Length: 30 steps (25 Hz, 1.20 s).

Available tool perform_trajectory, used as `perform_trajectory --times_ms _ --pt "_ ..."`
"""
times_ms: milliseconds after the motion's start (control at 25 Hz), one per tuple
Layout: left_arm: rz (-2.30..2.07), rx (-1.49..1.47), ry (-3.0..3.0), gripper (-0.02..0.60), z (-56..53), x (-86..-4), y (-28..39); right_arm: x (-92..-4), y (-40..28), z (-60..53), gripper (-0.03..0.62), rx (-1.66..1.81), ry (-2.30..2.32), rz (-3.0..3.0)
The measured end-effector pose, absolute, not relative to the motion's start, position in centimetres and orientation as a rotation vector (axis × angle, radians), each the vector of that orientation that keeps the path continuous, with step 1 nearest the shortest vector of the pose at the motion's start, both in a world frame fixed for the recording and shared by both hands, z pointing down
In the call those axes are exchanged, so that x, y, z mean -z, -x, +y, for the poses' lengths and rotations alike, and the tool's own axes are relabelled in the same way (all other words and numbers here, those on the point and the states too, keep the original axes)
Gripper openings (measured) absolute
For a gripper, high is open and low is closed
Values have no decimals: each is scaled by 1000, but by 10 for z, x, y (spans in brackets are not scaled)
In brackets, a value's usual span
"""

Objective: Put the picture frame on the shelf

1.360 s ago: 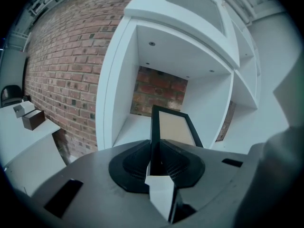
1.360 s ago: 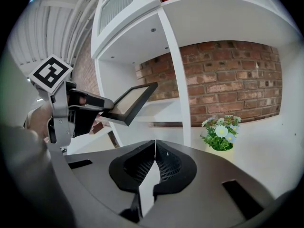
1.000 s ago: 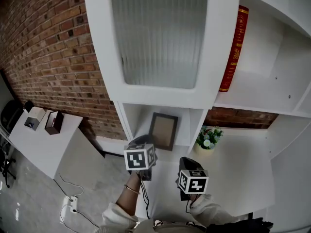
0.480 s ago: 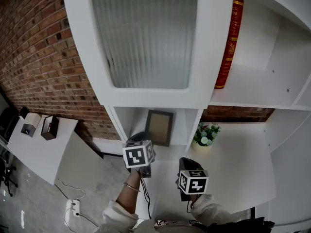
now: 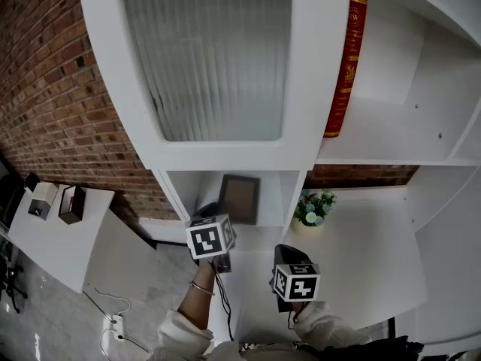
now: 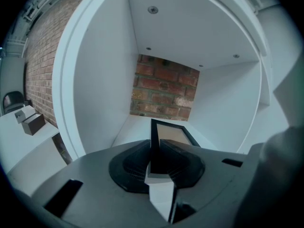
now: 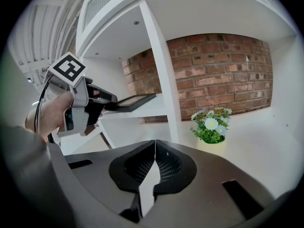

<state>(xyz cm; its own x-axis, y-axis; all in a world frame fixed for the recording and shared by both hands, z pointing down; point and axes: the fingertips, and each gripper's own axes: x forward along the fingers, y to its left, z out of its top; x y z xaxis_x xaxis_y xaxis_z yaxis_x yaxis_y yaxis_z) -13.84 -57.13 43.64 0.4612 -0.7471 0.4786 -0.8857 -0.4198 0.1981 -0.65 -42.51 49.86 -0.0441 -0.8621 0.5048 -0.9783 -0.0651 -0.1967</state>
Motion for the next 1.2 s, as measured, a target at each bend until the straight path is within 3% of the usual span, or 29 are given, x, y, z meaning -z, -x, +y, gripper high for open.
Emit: perform_trajectory --times_ms 400,1200 --pt "-1297 -419 -2317 100 -572 -437 133 -497 0 -422 23 -766 -2026 -1955" --pt "-1368 -337 -2414 101 -534 -399 128 -489 -10 -400 23 -719 -2046 -1992"
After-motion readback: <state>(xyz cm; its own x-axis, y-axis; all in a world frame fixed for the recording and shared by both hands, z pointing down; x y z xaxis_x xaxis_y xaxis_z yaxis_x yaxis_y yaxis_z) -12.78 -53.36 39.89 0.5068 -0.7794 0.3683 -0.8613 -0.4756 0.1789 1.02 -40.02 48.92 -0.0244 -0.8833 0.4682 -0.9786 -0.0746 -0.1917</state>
